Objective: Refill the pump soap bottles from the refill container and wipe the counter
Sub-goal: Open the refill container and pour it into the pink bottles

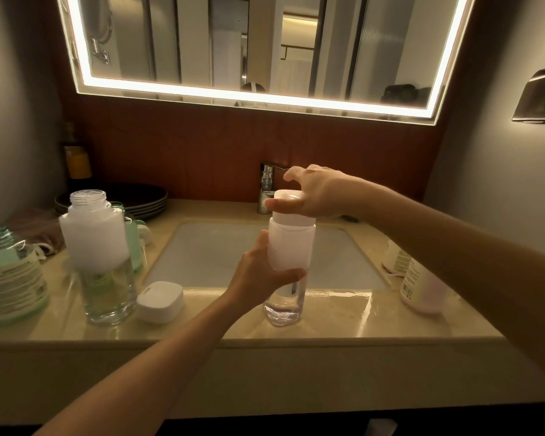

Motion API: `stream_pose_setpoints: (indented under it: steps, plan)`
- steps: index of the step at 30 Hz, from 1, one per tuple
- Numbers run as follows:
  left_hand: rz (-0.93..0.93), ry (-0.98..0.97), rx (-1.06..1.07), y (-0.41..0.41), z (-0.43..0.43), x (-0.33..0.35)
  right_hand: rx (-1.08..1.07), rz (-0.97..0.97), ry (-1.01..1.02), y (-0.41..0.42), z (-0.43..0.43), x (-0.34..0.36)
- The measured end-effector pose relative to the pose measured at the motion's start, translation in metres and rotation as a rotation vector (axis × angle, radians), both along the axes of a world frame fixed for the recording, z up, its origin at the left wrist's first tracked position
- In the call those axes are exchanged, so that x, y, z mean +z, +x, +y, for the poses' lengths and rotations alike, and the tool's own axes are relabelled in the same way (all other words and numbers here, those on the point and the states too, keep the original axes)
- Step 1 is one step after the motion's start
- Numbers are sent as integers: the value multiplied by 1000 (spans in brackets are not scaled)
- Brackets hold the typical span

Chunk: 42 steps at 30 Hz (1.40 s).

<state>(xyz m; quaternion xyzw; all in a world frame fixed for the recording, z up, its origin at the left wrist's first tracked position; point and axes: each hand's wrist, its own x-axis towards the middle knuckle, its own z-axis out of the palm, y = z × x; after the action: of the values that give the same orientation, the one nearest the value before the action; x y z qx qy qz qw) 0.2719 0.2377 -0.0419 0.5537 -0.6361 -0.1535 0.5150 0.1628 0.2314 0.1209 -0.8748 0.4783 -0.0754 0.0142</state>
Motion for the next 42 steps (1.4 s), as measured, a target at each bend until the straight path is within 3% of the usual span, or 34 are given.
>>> stream_pose_setpoints:
  steps: [3, 9, 17, 23, 26, 31, 34, 38, 42]
  plan:
    - [-2, 5, -3, 1, 0, -1, -57, -15, 3, 3, 2, -1]
    - [0, 10, -4, 2, -2, -3, 40, -65, 249, 2, 1, 13]
    - [12, -2, -6, 2, -2, -3, 64, -16, 87, 2, -5, 4]
    - [20, 9, -19, 1, -1, -2, 177, -126, 332, -8, -9, 11]
    - [23, 1, -18, 1, -2, -3, 128, -99, 230, -4, -8, 11]
    - [25, 4, -18, 3, -2, -4, -3, 106, -44, 6, -10, 2]
    - [23, 3, -11, 3, -2, -5, 34, 43, 0, 6, -10, 2]
    - [14, 1, -9, 2, -1, -3, 153, -103, 225, 0, -6, 11]
    - [14, -2, -6, 1, 0, -2, 119, -93, 148, 1, -5, 8]
